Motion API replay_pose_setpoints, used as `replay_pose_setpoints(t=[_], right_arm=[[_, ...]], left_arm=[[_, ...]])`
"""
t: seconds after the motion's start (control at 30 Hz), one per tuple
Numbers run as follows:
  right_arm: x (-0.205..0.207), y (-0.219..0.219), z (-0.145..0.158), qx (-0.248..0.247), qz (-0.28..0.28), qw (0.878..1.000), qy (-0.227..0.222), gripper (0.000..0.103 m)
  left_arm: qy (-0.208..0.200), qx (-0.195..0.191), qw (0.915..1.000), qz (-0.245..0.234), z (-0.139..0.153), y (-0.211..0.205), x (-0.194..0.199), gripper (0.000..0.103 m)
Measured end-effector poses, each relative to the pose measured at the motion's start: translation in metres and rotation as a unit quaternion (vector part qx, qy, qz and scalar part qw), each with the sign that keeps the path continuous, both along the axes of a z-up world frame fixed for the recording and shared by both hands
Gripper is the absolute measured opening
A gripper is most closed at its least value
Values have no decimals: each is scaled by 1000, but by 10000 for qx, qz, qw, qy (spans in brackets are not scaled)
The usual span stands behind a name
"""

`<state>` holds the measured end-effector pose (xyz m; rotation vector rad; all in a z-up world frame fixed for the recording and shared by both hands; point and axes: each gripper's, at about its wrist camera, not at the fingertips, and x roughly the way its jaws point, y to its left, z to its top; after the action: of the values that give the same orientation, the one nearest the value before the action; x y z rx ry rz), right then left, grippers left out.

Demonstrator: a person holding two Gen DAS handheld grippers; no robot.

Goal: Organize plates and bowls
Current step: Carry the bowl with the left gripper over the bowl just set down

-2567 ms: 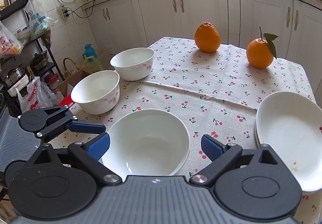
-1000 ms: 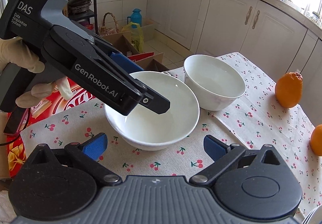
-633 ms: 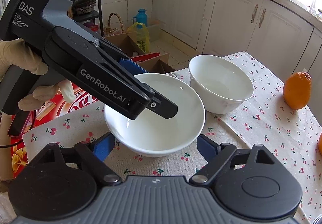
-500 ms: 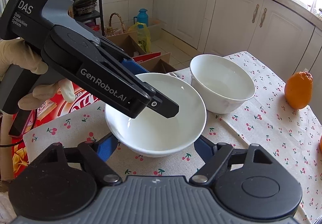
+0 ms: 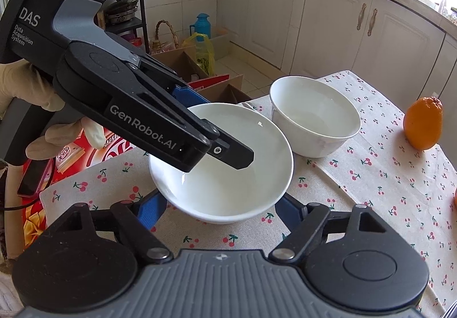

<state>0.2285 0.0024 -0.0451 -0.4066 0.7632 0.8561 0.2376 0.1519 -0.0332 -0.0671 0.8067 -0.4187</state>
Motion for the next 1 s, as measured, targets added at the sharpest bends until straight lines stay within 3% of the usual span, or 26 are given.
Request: replay_pose_setpoints(t=[0.6,1.0], right_arm=[[-48,-49,39,92,-191,9994,-275,86],[-77,-91,51,120,-650,9968,-447,86]], left_arm=[[-294,-94,9991,-280,39,-44,-44,58],[-479,-128,9961,-732,51,-91,-59,58]])
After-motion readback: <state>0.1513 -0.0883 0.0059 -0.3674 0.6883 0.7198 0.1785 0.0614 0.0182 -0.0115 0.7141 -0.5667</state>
